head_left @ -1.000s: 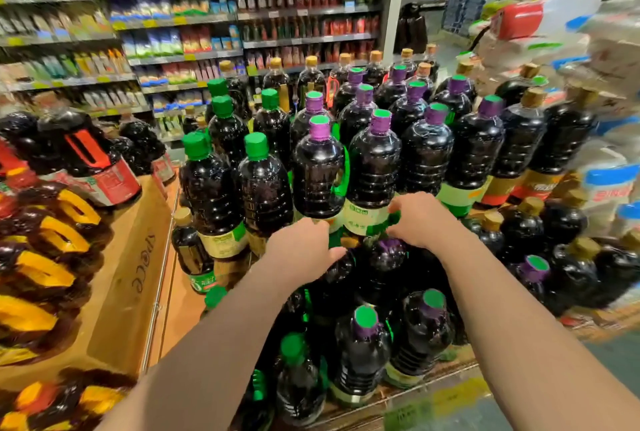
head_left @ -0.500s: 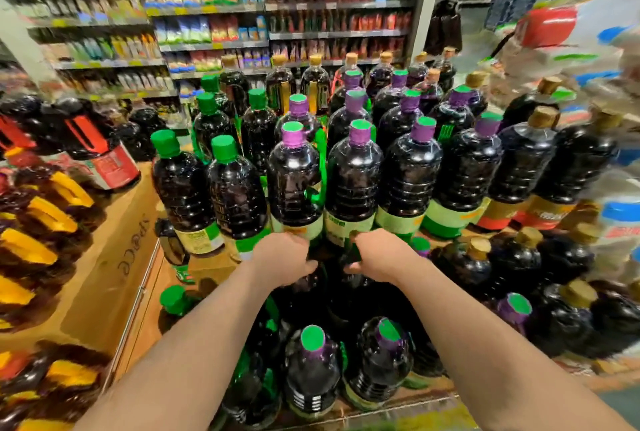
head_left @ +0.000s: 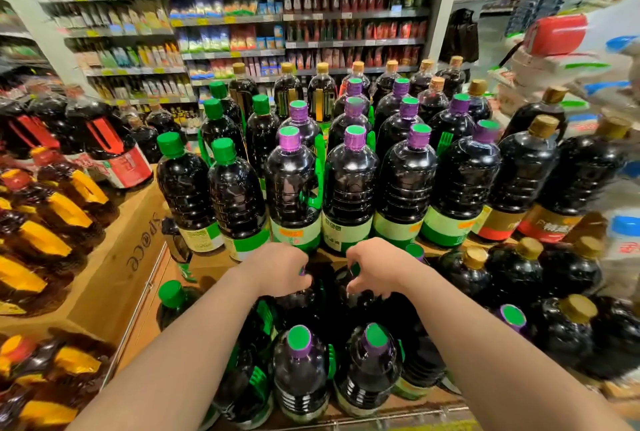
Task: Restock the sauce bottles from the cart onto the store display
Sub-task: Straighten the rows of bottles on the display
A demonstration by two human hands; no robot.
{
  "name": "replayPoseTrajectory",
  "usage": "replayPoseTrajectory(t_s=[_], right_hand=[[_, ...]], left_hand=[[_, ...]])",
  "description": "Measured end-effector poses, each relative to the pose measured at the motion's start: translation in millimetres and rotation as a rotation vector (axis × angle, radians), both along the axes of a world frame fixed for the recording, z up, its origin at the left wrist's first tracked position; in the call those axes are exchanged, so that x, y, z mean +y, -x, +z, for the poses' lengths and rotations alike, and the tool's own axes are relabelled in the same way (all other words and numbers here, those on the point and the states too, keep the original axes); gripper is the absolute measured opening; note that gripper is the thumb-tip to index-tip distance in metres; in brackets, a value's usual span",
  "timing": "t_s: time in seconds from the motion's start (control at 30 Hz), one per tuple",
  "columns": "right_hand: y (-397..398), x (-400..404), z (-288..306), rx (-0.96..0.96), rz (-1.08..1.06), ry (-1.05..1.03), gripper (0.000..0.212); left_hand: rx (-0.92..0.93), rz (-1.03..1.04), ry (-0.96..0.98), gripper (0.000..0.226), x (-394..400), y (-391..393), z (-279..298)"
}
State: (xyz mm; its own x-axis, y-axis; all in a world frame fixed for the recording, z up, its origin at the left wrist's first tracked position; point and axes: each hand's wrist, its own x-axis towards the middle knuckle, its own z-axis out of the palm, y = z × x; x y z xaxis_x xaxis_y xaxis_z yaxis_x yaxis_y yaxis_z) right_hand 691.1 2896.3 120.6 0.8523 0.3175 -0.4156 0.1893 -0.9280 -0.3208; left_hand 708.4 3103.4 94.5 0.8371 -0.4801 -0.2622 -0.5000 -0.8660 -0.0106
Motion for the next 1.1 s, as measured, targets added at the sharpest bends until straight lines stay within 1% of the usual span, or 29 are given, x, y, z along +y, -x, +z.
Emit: replayPoseTrajectory(t_s=[0.1,0.2,0.3,0.4,0.43,0.53,0.57,0.6,0.67,0.73,0.77,0.8,0.83,0.87,0.9,0.97,1.03,1.1], right_hand=[[3,-3,-1,0.049,-0.047,-0.034,0.044],[2,-2,-2,0.068,-0.052,-0.043,0.047],[-1,0,-3,0.037,-0.042,-0.032,0.051],[-1,2,-3,-0.034,0.024,0.056,0.049],[0,1,-3,-0.053,0.042,0.071,0.052],[7,-11,0,-0.068,0.025,0.013,0.077],[11,-18,3,-0.087,0.009,-0.003,0.082],[14,-27,7,-0.114,-0.009,-0.01,0.082],[22,-48,17,-0.18,-0.05,0.004,0.068],[30,-72,27,-0.245,-0.108,0.025,0.047],[34,-84,29,-0.279,-0.147,0.022,0.038],[38,-96,30,-0.311,-0.19,0.011,0.032],[43,-108,30,-0.336,-0.239,-0.006,0.029],[48,-119,29,-0.357,-0.285,-0.014,0.028],[53,-130,27,-0.372,-0.323,-0.008,0.029],[63,-148,23,-0.356,-0.372,0.032,0.031],[73,-161,16,-0.294,-0.399,0.079,0.029],[83,-170,6,-0.218,-0.39,0.149,0.028]], left_hand=[[-0.015,-0.007,0.001,0.033,-1,2,-2],[-0.009,0.032,0.007,0.034,-2,1,-2],[0.0,0.076,-0.001,0.035,-6,1,0],[0.063,0.137,0.011,0.038,-8,1,3],[0.093,0.155,-0.009,0.041,-9,1,7],[0.134,0.242,-0.163,0.054,-19,0,18],[0.111,0.276,-0.213,0.054,-26,2,25],[0.055,0.296,-0.231,0.05,-35,5,31],[-0.134,0.281,-0.141,0.039,-60,16,45],[-0.307,0.173,0.021,0.031,-92,33,56],[-0.352,0.117,0.114,0.03,-110,43,58],[-0.352,0.083,0.213,0.03,-127,52,58],[-0.314,0.061,0.305,0.031,-144,61,57],[-0.258,0.038,0.361,0.031,-158,68,52],[-0.198,0.013,0.379,0.032,-172,74,46],[-0.093,-0.009,0.314,0.042,-191,84,30],[-0.019,-0.005,0.231,0.052,-201,88,15],[0.013,-0.017,0.192,0.054,-208,88,6]])
